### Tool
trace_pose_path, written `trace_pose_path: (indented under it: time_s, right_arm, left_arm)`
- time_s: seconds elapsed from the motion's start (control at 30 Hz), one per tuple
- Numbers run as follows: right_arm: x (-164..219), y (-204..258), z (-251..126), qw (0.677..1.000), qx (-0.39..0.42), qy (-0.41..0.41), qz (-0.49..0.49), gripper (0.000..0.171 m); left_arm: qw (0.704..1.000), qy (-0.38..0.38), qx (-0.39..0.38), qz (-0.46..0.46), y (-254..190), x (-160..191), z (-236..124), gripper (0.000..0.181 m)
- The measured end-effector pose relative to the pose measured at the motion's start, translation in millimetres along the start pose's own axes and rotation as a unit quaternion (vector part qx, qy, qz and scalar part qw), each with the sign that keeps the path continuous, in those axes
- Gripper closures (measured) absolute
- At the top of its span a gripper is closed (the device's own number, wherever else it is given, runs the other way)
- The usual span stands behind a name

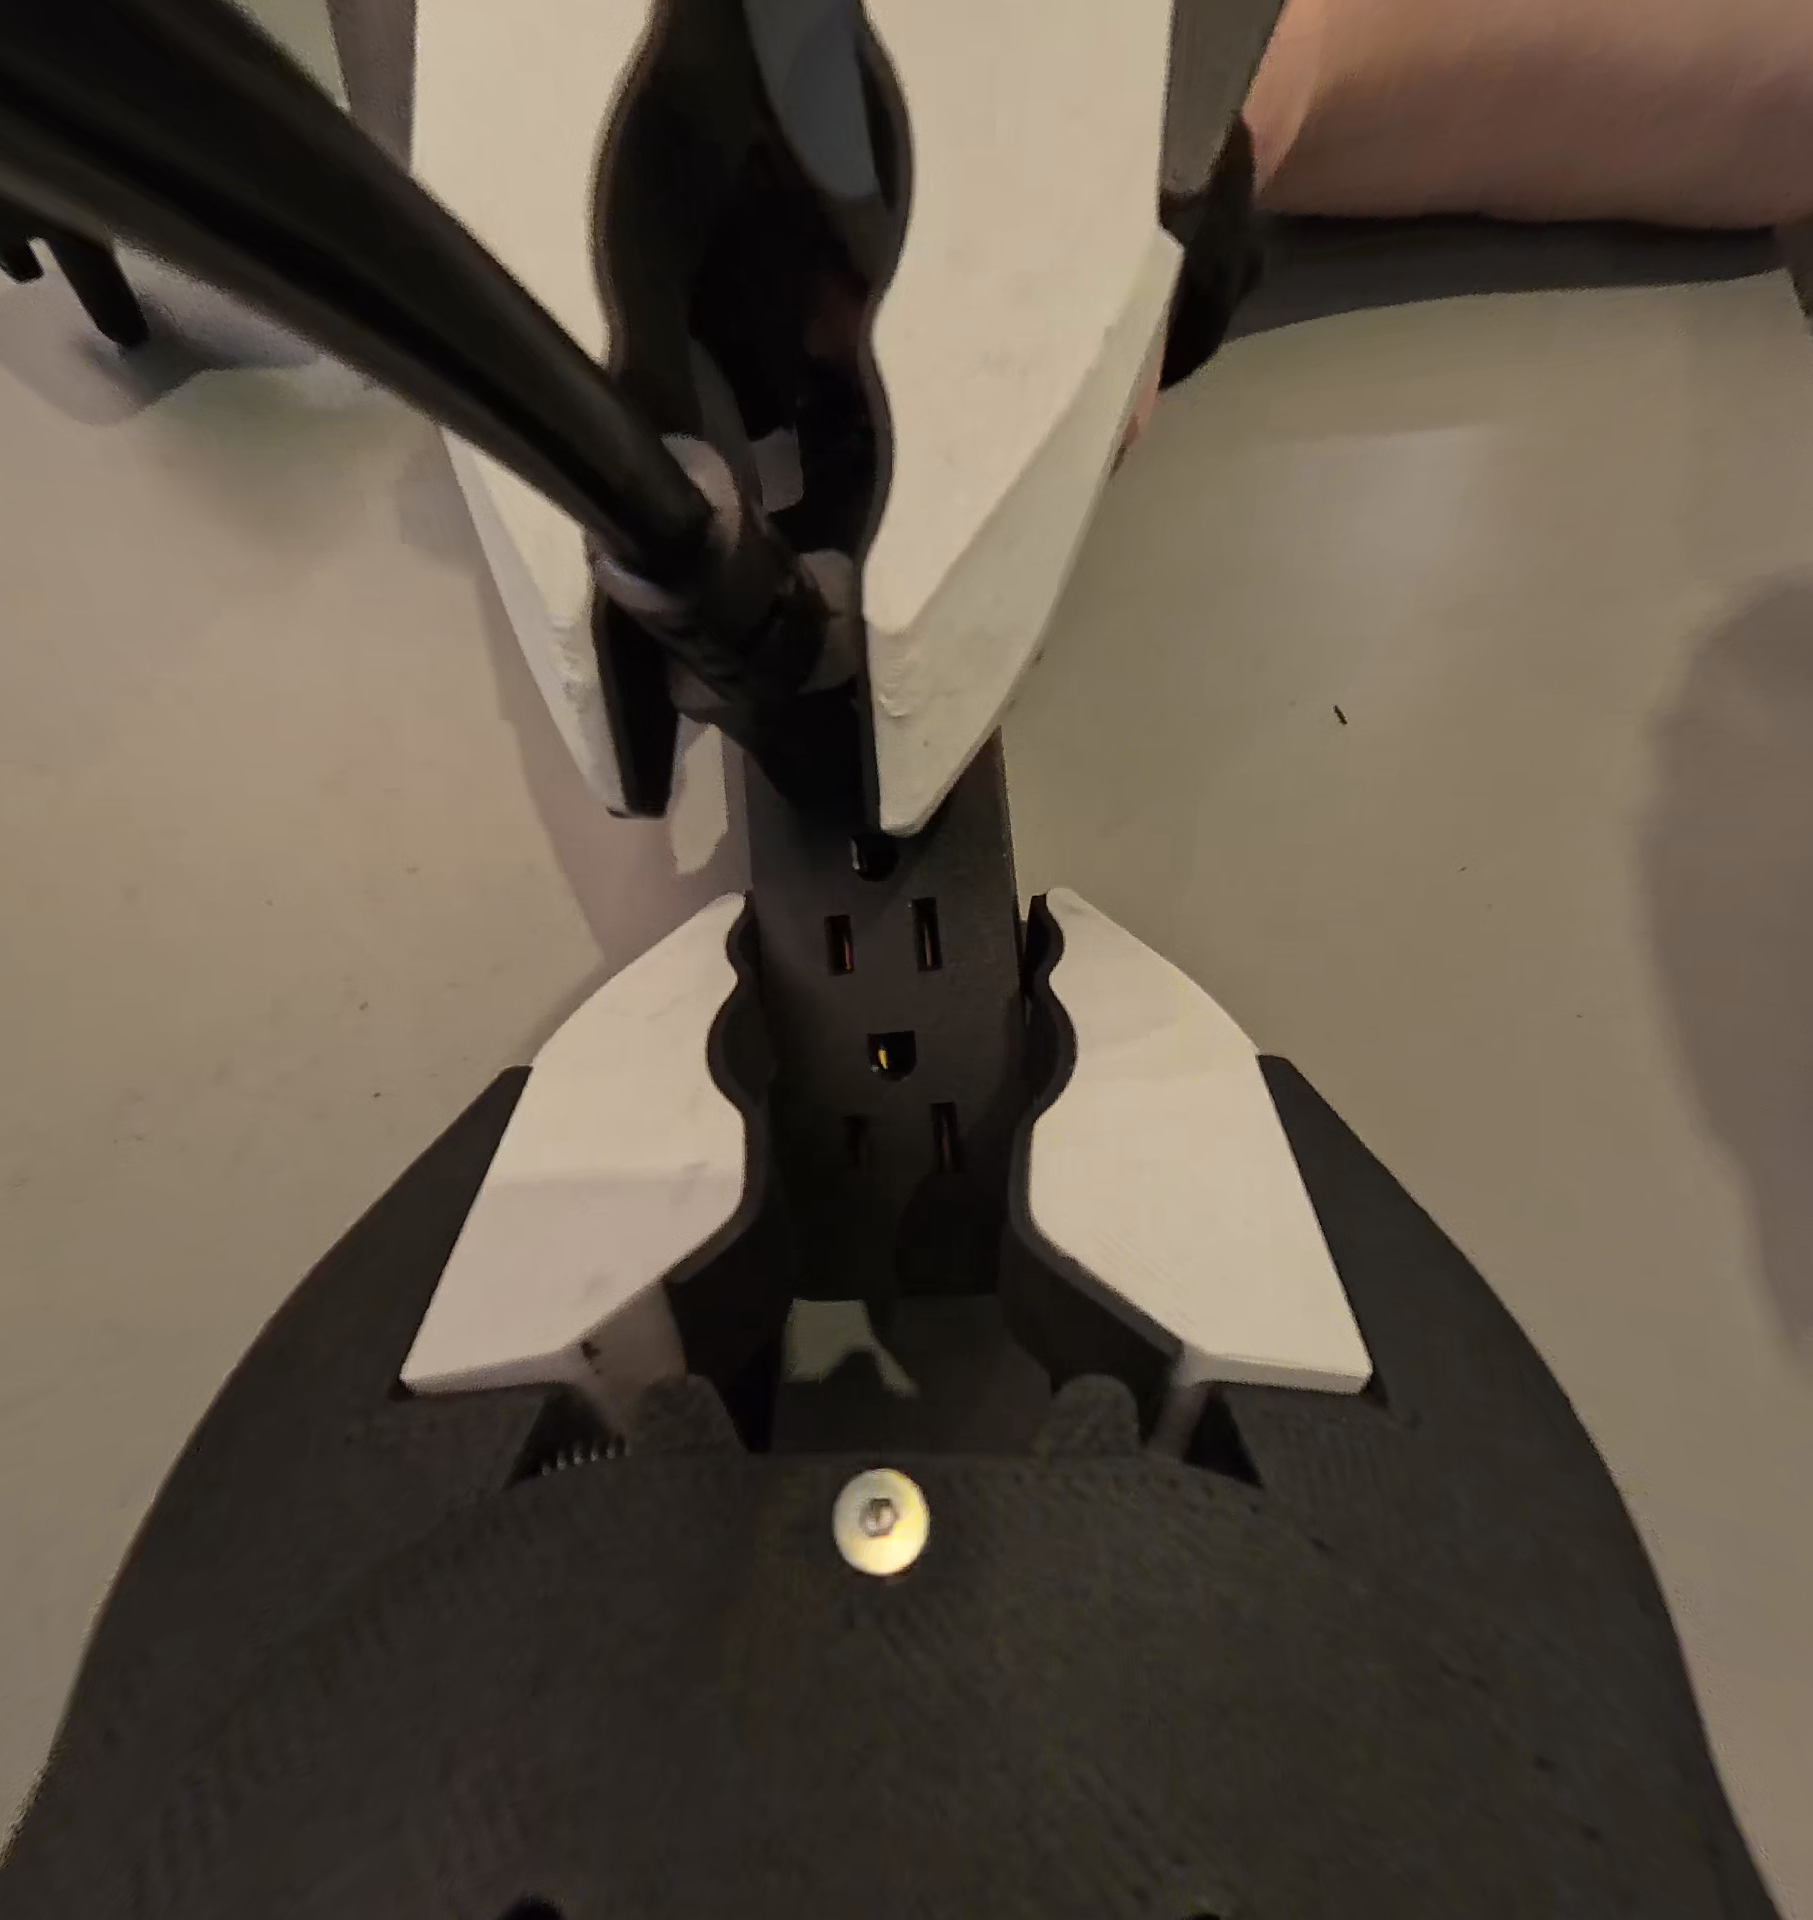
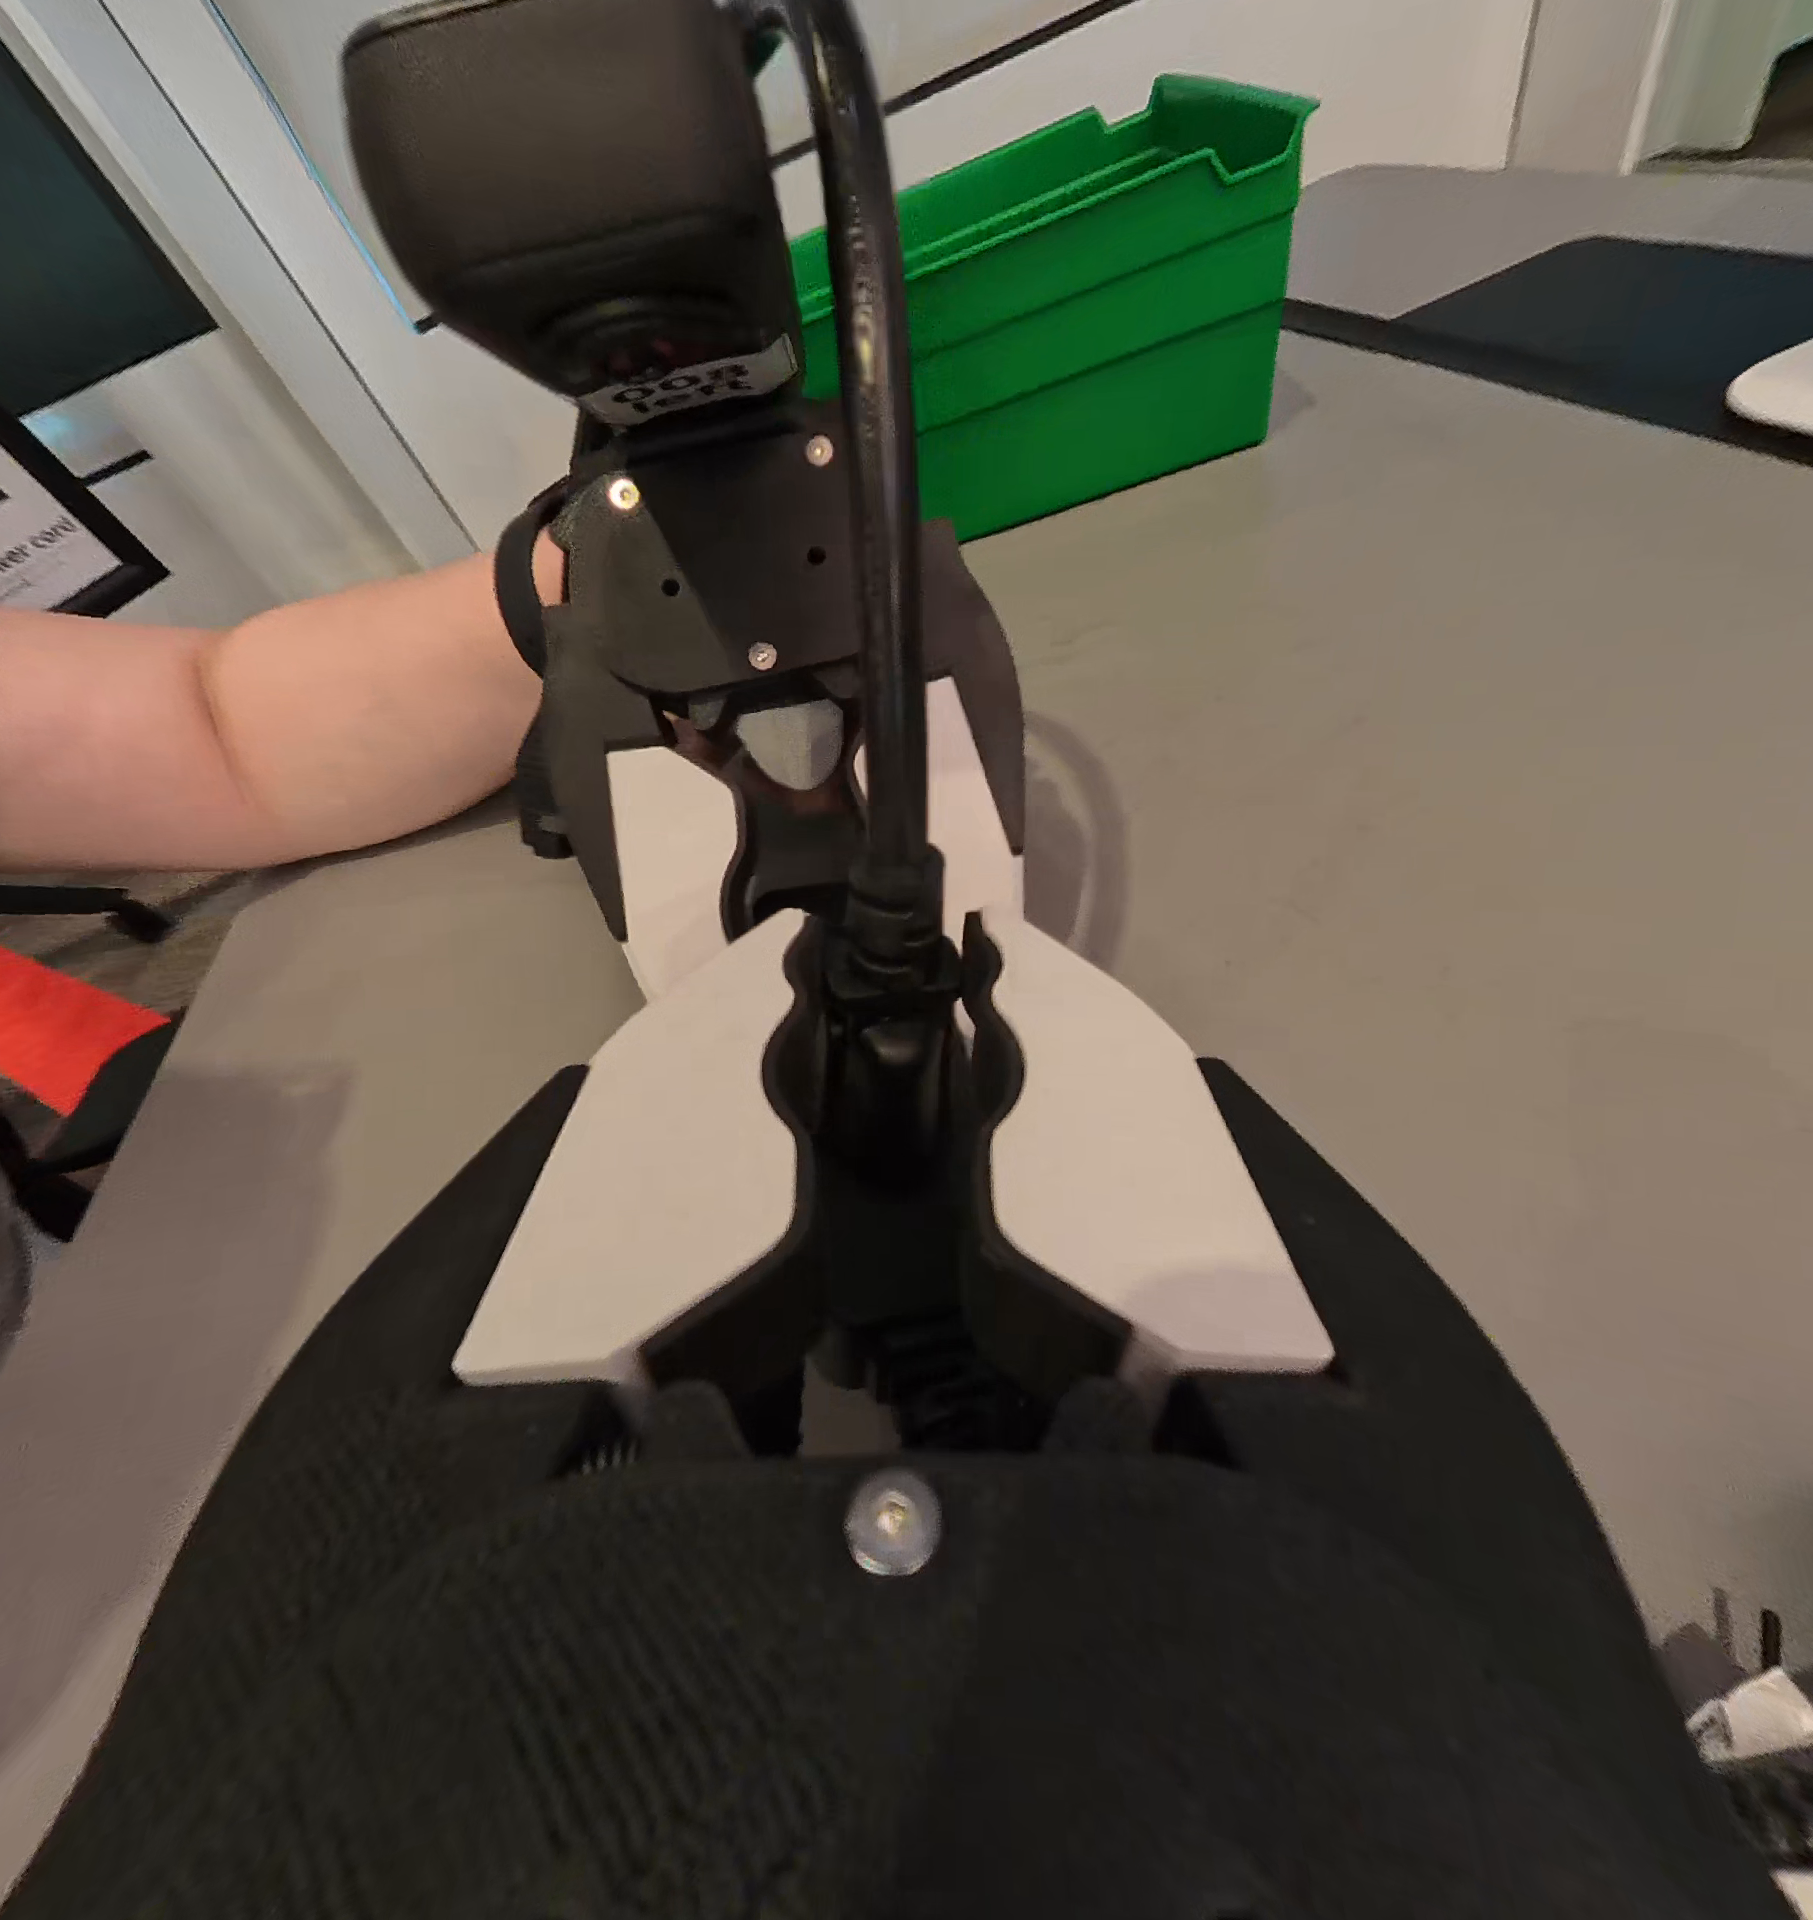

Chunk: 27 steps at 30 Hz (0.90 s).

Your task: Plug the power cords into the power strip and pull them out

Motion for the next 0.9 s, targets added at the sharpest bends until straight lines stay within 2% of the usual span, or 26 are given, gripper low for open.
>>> trace_pose_path:
  time_s: [0.17,0.3,0.4,0.5,0.57,0.9]
  right_arm:
    - [1,-7,1,0.996,-0.038,-0.003,0.079,0.146]
    - [1,-16,0,0.990,-0.040,-0.011,0.138,0.146]
    - [1,-20,1,0.985,-0.050,-0.011,0.167,0.146]
    - [2,-22,1,0.980,-0.055,-0.009,0.193,0.146]
    - [3,-25,1,0.977,-0.049,-0.009,0.207,0.146]
    - [6,-34,0,0.965,-0.047,-0.014,0.258,0.145]
  left_arm:
    - [1.000,-0.005,0.007,-0.007,0,0,0,0.133]
    - [0.999,0.000,-0.035,0.027,5,0,2,0.131]
    - [1.000,-0.002,-0.024,-0.001,6,-1,1,0.131]
    - [1.000,-0.003,-0.024,-0.001,7,-2,1,0.131]
    - [0.997,0.008,-0.067,0.049,11,-1,3,0.132]
    - [0.997,0.002,-0.076,0.019,18,-6,6,0.131]
Point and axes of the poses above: each gripper's, where its closed fingertips meet, z out along the fingers, x out of its underside, y = z × x across the jaws, the point moved 4 cm from there along -z, back along the fingers, and after that the axes turned 1 degree about y, right-handed, at the moved point
